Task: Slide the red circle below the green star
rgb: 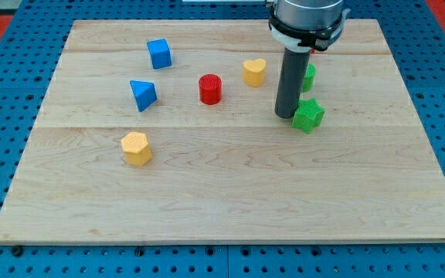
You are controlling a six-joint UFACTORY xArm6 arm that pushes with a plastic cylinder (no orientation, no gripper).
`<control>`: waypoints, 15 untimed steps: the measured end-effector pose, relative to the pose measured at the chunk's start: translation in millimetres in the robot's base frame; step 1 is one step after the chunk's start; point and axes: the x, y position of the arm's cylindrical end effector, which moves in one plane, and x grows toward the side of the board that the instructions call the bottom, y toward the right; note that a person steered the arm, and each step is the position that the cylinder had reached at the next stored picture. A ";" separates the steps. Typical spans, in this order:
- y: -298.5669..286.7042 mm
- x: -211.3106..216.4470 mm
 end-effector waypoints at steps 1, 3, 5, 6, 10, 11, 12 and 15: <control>0.0 -13.5; 0.0 -79.8; -65.5 -104.4; -70.7 -105.0; -123.3 -31.3; -112.3 7.1; -108.3 29.3; -79.2 88.5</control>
